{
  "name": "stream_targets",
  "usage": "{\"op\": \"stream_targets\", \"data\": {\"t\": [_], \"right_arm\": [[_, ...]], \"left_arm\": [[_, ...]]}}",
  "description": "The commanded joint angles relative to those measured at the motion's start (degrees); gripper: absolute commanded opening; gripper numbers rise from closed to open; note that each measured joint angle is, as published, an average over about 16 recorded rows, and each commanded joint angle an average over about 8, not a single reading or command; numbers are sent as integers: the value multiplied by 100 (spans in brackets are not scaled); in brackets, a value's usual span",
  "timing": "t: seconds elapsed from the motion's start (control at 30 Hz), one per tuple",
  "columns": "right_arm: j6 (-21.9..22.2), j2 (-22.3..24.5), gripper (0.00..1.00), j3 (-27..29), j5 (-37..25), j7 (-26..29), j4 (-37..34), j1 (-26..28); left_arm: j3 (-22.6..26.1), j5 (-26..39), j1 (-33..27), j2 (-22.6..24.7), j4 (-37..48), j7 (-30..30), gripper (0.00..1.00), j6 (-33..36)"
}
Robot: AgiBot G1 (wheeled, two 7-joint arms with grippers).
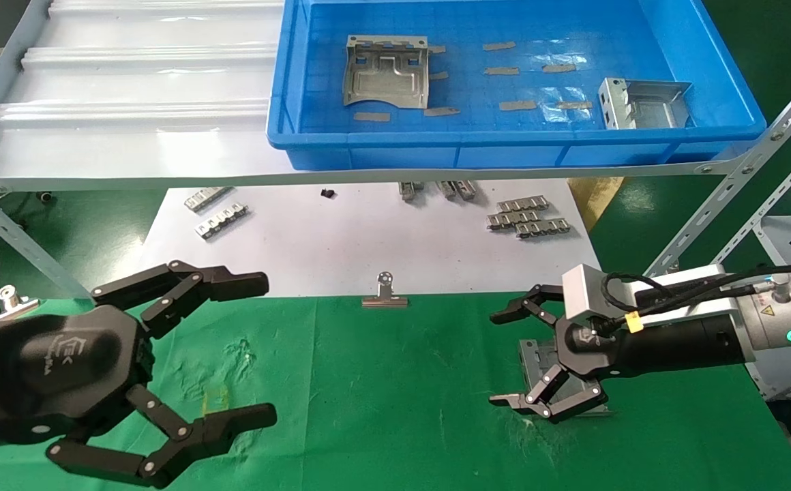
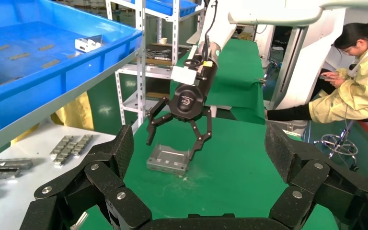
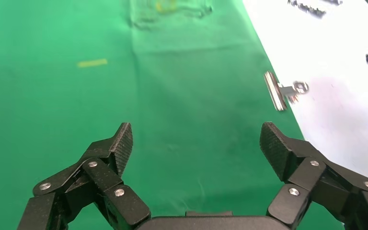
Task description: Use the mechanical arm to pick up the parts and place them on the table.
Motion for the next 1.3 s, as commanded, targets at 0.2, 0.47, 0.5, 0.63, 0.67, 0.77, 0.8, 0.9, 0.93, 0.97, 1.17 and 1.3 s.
{"op": "stream_targets", "data": {"t": [0.2,0.47,0.5,0.63,0.67,0.77,0.8,0.9,0.93,0.97,1.17,1.3], "right_arm": [[73,243,100,652,212,440,755,-514],[156,520,100,1395,453,942,1615,-1100],[166,555,100,1489,484,1005,1724,-1174],[208,694,100,1862,605,1257,2155,-1468],[218,728,100,1953,635,1318,2261,-1540],[249,832,100,2232,726,1507,2584,-1760],[260,867,100,2326,756,1570,2693,-1834],[291,970,100,2605,847,1758,3015,-2054],[302,1005,100,2698,877,1822,3124,-2127],[312,1039,100,2790,907,1883,3229,-2199],[374,1247,100,3348,1088,2260,3876,-2640],[416,1386,100,3721,1210,2512,4308,-2934]], "left_arm": [[1,0,0,0,0,0,100,0],[1,-1,-1,0,0,1,100,0],[1,-1,-1,0,0,1,100,0],[1,-1,-1,0,0,1,100,0],[1,-1,-1,0,0,1,100,0],[2,-1,-1,0,0,1,100,0],[2,-1,-1,0,0,1,100,0],[2,-1,-1,-1,0,1,100,0],[2,-1,-1,-1,0,1,100,0],[2,-1,-1,-1,0,1,100,0],[2,-2,-1,-1,0,1,100,-1],[3,-2,-1,-1,0,1,100,-1]]}}
